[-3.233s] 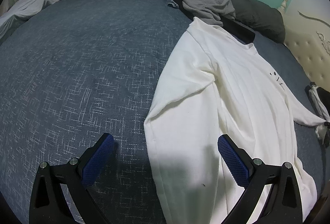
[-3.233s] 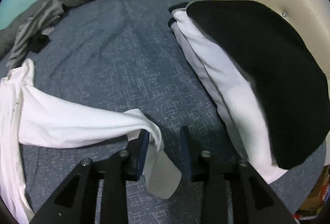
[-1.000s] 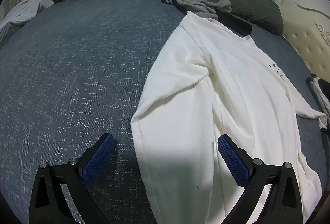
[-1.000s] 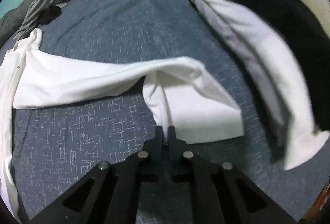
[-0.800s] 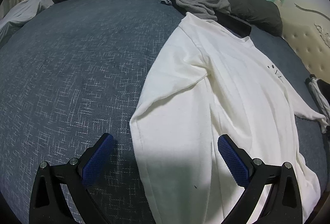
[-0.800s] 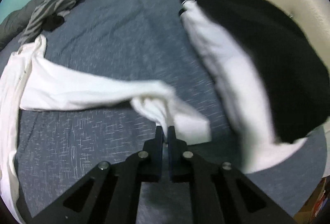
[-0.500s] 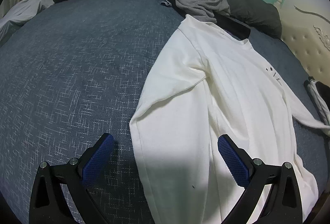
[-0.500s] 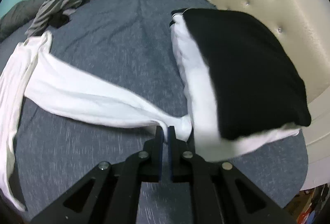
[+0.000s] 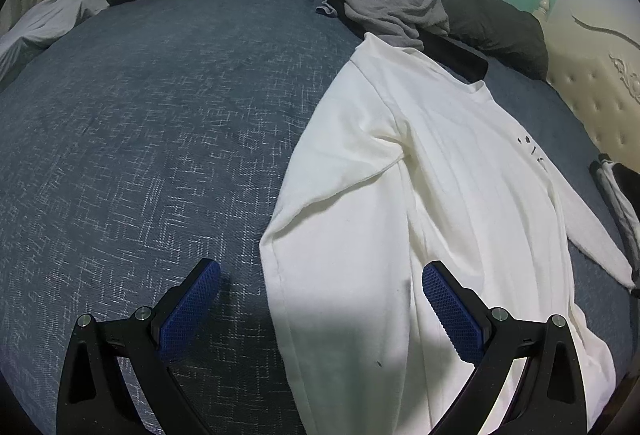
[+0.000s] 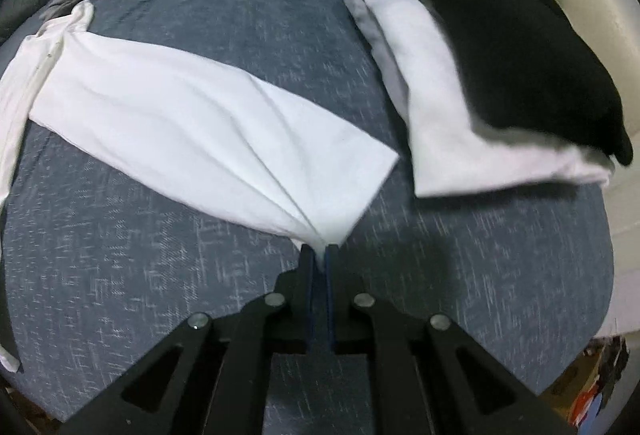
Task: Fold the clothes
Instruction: 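Stretch the sleeve flat with the right tool and open it, then move the left tool to the cuff of the other shirt sleeve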
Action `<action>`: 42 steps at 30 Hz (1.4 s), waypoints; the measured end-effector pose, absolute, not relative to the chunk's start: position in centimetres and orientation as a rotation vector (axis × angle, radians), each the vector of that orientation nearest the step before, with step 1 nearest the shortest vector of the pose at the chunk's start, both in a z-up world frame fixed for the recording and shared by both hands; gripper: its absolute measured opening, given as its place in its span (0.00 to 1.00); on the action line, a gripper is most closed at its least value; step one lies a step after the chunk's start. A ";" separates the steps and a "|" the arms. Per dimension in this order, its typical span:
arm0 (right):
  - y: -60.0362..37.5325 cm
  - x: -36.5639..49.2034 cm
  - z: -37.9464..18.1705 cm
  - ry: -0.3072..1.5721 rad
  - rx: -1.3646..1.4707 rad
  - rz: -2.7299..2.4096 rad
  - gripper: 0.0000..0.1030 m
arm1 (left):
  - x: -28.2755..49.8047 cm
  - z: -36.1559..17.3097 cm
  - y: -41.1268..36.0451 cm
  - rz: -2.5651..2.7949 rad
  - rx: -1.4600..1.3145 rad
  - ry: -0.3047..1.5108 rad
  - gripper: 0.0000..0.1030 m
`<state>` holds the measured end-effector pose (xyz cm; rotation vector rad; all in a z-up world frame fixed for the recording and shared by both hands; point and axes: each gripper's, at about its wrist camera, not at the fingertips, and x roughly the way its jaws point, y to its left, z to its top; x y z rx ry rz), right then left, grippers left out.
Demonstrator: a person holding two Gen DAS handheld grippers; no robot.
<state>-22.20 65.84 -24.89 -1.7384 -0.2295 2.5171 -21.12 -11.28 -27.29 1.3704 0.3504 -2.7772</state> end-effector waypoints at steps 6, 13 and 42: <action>66.2 -20.8 -24.0 -0.123 -1.712 2.553 0.07 | -21.0 -27.0 -11.3 -2.785 1.363 0.356 1.00; 66.4 -20.8 -20.7 0.116 -1.477 2.673 0.25 | -20.8 -26.7 -11.5 -2.785 1.351 0.359 1.00; 27.0 -26.0 -21.4 0.318 -1.570 3.226 0.41 | -18.2 -26.5 -13.9 -2.701 1.305 0.304 1.00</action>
